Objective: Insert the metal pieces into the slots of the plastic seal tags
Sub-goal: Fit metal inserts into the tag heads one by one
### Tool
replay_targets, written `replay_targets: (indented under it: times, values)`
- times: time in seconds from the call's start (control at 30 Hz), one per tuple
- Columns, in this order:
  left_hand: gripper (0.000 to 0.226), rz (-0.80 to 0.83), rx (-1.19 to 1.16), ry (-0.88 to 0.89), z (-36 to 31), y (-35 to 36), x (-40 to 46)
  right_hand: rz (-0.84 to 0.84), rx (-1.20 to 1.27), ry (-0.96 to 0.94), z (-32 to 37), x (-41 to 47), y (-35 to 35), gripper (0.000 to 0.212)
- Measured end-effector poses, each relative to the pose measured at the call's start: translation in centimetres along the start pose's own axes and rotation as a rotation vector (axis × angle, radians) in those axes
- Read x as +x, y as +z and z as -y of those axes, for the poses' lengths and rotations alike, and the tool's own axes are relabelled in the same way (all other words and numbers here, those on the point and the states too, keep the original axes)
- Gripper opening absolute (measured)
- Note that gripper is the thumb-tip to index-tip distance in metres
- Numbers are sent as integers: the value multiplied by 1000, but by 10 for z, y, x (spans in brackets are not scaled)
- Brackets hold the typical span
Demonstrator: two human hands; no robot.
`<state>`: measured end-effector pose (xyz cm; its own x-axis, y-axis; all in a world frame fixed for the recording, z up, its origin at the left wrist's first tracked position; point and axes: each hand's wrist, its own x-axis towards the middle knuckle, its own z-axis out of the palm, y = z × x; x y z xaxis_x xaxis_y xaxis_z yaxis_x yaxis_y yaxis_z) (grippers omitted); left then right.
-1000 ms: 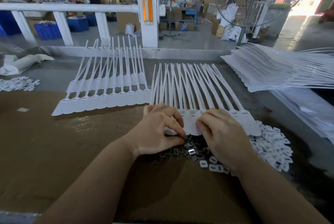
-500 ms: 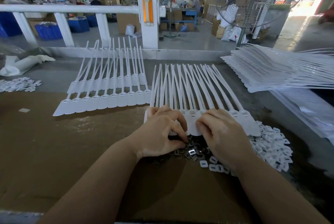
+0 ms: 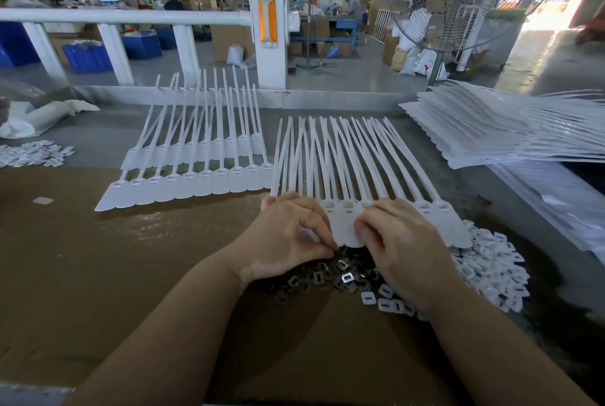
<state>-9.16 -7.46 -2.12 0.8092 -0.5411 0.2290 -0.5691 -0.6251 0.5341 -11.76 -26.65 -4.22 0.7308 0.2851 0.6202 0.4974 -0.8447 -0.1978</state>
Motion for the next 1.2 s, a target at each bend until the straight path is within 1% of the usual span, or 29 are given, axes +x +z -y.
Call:
replay_targets:
  times: [0.13, 0.27, 0.4, 0.53, 0.63, 0.73, 0.93, 1.1, 1.2]
  values:
    - [18, 23, 14, 16, 1, 0, 0, 5, -3, 2, 0, 1, 0, 10]
    - [16, 1, -14, 46, 1, -1, -1, 6, 2, 6, 1, 1, -1, 11]
    - [16, 18, -68, 59, 0, -3, -1, -2, 8, 8, 2, 0, -2, 14]
    - [4, 12, -43, 44, 0, -2, -1, 1, 17, 14, 1, 1, -3, 14]
    - [7, 9, 23, 38, -2, 1, -2, 7, 19, 23, 2, 0, -2, 16]
    - [5, 17, 84, 54, -4, 5, -1, 12, 17, 32, 2, 0, -2, 18]
    - [11, 72, 159, 94, -6, 6, 0, 12, 17, 33, 3, 1, -3, 18]
    - [4, 54, 104, 74, -7, 7, -1, 14, 21, 35, 2, 1, -3, 18]
    - [18, 43, 12, 50, -6, 5, -1, 19, 20, 30, 2, 1, -2, 15]
